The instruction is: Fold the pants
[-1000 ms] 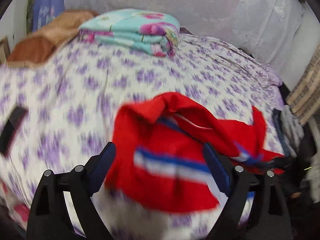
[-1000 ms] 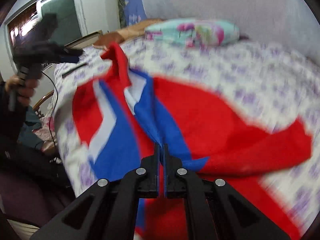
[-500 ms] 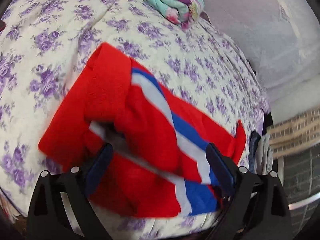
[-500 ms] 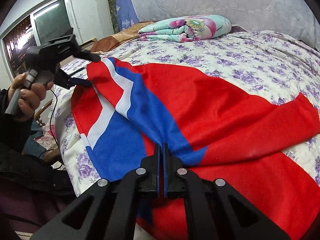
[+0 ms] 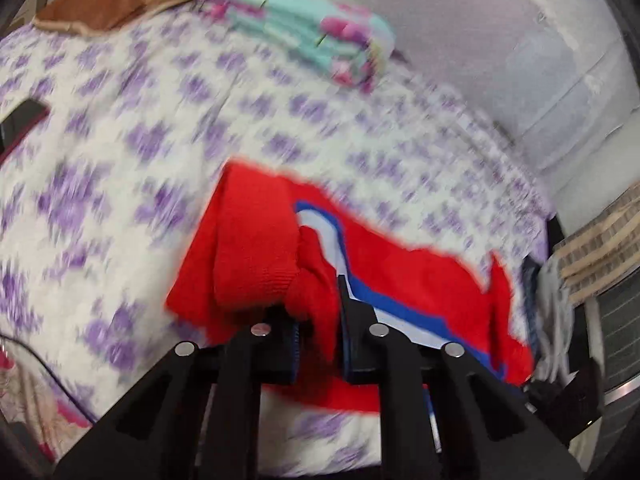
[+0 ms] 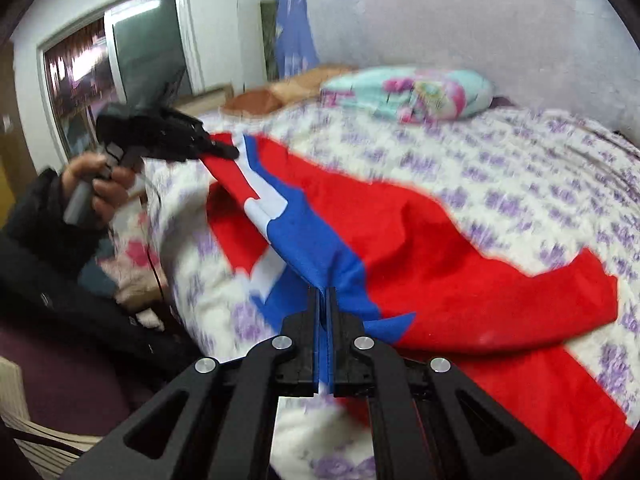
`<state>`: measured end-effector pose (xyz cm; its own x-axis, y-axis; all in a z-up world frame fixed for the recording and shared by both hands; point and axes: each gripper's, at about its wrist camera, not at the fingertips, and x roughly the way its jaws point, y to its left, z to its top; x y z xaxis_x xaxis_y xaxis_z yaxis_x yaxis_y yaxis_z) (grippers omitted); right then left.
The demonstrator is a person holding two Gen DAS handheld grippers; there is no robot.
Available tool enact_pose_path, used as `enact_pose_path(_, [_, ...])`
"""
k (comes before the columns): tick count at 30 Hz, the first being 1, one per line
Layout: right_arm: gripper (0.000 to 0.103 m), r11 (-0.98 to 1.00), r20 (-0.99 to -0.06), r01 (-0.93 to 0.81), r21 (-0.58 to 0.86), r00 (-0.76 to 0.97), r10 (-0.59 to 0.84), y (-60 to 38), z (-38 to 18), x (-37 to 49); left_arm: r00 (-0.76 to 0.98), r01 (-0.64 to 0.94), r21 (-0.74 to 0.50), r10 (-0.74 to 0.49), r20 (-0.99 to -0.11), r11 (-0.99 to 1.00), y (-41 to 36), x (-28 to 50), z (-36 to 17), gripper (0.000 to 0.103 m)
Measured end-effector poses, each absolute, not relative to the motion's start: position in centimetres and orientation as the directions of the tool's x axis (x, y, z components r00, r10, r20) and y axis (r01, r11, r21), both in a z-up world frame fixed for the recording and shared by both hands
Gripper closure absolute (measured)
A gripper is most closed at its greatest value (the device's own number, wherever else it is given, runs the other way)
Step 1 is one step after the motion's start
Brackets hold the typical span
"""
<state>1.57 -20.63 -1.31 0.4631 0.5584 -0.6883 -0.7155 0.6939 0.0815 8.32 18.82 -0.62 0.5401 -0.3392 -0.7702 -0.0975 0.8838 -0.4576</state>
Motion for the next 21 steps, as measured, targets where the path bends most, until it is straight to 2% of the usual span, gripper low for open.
enact_pose_path(3, [0.100, 0.713, -0.743, -0.697, 0.078, 0.436, 0.507, -19.8, -4.0, 1.9, 0.487, -0.140, -0.433, -0.318, -0.813, 0.890, 19.1, 7.8, -4.3, 0.087])
enact_pose_path(8, [0.100, 0.715, -0.741, -0.696, 0.064, 0.447, 0.502, -19.9, -4.0, 1.3, 0.535, -0.114, -0.368, -0.255, -0.805, 0.923, 18.5, 6.8, -3.8, 0.081])
enact_pose_path(11, [0.089, 0.707, -0.744, -0.705, 0.058, 0.442, 0.501, -19.9, -4.2, 0.9, 0.527, -0.105, -0.339, -0.237, -0.816, 0.935, 18.4, 6.5, -3.9, 0.077])
enact_pose_path(12, [0.069, 0.714, -0.735, -0.698, 0.059, 0.453, 0.504, -20.3, -3.9, 0.7, 0.526, -0.097, -0.326, -0.230, -0.819, 0.940, 18.2, 6.2, -3.6, 0.072])
enact_pose_path(13, [0.037, 0.745, -0.704, -0.665, 0.043, 0.509, 0.495, -21.2, -2.7, 0.5, 0.529, -0.089, -0.306, -0.216, -0.821, 0.948, 18.0, 5.7, -3.1, 0.068])
enact_pose_path(14, [0.025, 0.786, -0.660, -0.618, 0.026, 0.580, 0.478, -22.5, -1.3, 0.4, 0.549, -0.073, -0.269, -0.186, -0.815, 0.960, 17.6, 4.8, -1.9, 0.062])
enact_pose_path(15, [0.014, 0.816, -0.624, -0.578, 0.024, 0.629, 0.463, -23.5, -0.4, 0.6, 0.570, -0.062, -0.248, -0.170, -0.804, 0.967, 17.4, 4.1, -1.0, 0.046])
enact_pose_path(16, [0.009, 0.872, -0.590, -0.488, 0.034, 0.695, 0.412, -25.4, 1.2, 1.6, 0.619, -0.044, -0.211, -0.139, -0.773, 0.977, 16.9, 2.8, 0.7, 0.042])
enact_pose_path(17, [0.008, 0.905, -0.589, -0.422, 0.047, 0.720, 0.366, -26.6, 1.8, 2.7, 0.654, -0.023, -0.177, -0.119, -0.747, 0.984, 16.3, 1.8, 2.1, 0.042])
enact_pose_path(20, [0.005, 0.970, -0.635, -0.226, 0.092, 0.737, 0.232, -29.6, 3.0, 7.4, 0.709, 0.085, -0.142, -0.160, -0.687, 0.986, 13.6, 0.3, 5.0, 0.039])
enact_pose_path(21, [0.004, 0.982, -0.653, -0.175, 0.073, 0.736, 0.180, -29.8, 2.8, 8.8, 0.716, 0.123, -0.128, -0.177, -0.675, 0.984, 12.5, 0.4, 5.2, 0.033])
